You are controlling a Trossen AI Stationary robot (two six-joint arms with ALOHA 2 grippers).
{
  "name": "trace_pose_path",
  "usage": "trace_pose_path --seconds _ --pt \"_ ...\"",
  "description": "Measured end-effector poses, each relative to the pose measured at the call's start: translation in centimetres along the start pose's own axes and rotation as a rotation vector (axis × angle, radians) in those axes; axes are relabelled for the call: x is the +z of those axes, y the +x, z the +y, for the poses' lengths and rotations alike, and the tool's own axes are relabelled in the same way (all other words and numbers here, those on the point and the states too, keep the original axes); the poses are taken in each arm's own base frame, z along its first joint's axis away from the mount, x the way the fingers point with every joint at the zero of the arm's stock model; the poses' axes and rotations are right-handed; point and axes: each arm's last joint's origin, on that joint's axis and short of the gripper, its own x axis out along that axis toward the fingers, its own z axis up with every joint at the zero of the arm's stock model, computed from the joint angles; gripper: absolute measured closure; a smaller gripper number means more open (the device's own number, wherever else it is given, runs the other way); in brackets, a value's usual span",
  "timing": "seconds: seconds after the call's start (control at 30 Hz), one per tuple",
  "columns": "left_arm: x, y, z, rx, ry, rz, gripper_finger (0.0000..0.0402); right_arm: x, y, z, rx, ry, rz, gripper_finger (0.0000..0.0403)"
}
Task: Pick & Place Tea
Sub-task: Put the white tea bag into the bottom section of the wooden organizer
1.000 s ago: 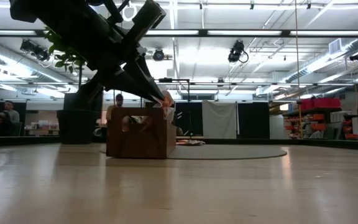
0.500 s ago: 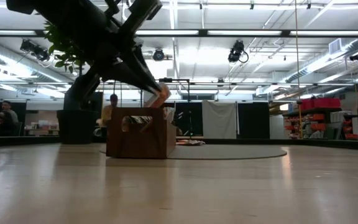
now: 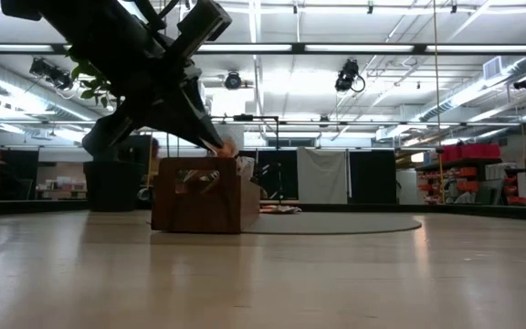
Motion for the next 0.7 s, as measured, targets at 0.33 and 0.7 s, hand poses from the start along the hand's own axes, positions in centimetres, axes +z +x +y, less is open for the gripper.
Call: trace_pose_path --seconds 0.33,0.7 --pt "0.11 0.07 0.0 0.001 0.02 -0.003 0.037 0.03 -0.02 -0.01 0.0 0.0 -0.004 0.0229" --pt "0.06 0.07 -0.02 -0.002 0.07 0.014 0.0367 0.03 0.0 -0.01 0.0 0.0 -0.003 0.0229"
